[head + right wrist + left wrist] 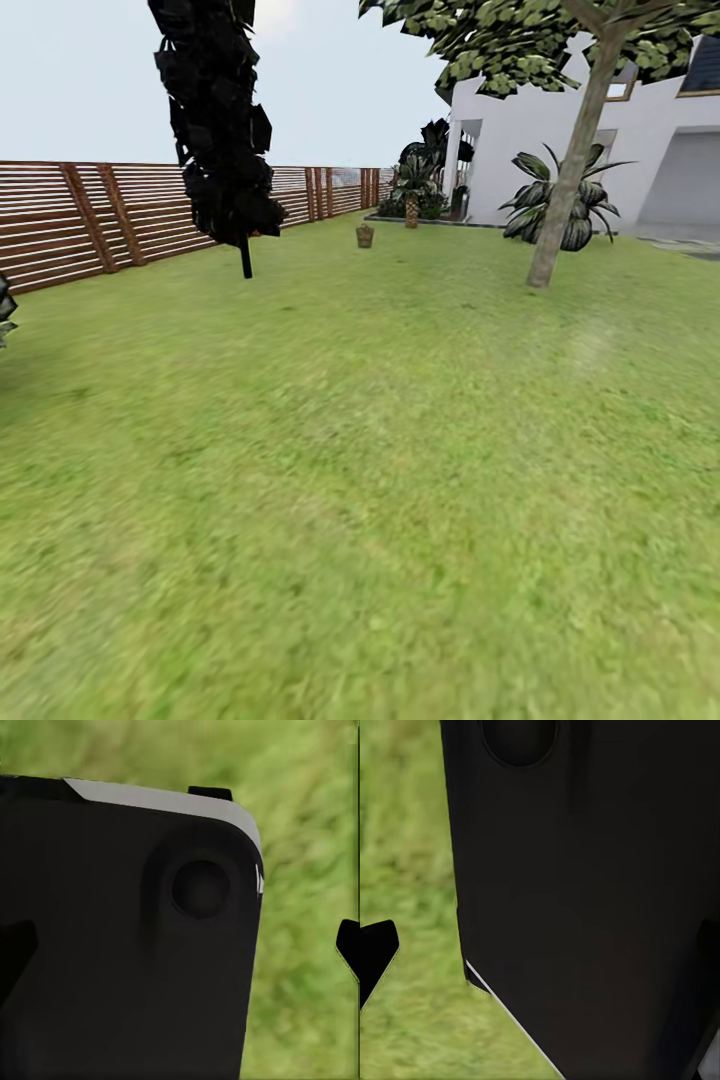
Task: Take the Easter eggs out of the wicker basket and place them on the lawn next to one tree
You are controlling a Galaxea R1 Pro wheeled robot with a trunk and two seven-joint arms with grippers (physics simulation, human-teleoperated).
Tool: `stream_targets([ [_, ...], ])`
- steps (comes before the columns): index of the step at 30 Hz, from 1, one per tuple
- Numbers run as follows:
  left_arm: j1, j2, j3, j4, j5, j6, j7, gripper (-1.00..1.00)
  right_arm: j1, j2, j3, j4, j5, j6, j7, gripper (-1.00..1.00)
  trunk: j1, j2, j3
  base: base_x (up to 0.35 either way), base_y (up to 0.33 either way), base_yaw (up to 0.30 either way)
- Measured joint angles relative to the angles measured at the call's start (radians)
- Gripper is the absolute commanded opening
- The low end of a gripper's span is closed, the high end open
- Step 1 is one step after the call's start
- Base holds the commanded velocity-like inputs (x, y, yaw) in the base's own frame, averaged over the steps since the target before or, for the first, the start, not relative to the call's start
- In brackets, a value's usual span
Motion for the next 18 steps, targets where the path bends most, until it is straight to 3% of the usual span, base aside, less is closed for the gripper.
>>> stream_targets([
  [18,0.0,0.0,0.0,0.0,0.0,0.0,0.0,1.0,0.0,-0.001,0.0,0.0,0.0,0.0,0.0,1.0,0.0,0.0,0.0,0.339,0.0,0.0],
])
